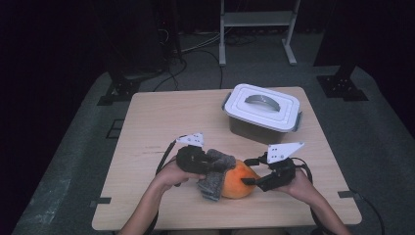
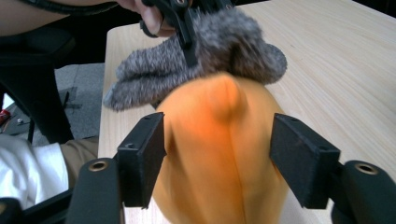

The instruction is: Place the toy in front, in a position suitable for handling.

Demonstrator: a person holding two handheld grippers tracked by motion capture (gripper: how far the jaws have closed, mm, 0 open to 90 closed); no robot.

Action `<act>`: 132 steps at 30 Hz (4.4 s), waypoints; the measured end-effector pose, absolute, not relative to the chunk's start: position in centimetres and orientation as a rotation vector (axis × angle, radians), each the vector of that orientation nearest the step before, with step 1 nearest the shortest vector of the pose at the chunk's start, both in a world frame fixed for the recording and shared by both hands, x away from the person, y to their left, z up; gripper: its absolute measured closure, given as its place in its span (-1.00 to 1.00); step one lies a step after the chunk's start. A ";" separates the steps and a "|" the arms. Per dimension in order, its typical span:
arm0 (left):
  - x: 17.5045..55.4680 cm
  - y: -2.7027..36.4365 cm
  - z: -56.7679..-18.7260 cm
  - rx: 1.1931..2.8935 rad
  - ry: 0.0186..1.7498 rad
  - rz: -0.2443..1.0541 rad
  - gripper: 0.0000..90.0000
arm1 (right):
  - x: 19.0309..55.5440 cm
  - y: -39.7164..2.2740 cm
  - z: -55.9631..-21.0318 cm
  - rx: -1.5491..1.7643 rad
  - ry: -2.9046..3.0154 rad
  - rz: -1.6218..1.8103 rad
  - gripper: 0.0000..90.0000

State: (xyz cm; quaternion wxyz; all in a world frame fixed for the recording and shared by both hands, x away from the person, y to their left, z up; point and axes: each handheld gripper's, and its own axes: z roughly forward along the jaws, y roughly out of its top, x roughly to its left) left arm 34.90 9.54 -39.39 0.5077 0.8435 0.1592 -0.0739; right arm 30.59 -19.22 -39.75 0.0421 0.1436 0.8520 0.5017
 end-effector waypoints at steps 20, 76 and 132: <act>35.0 10.0 -40.7 2.069 0.420 -0.187 0.54 | 31.6 -21.3 -42.0 0.367 2.650 1.496 0.16; 34.2 9.8 -39.4 2.084 0.357 -0.171 0.56 | 32.9 -19.8 -42.3 0.180 2.683 1.638 0.32; 33.8 11.0 -41.4 2.119 0.399 -0.217 0.54 | 32.7 -21.8 -42.5 0.248 2.708 1.594 0.16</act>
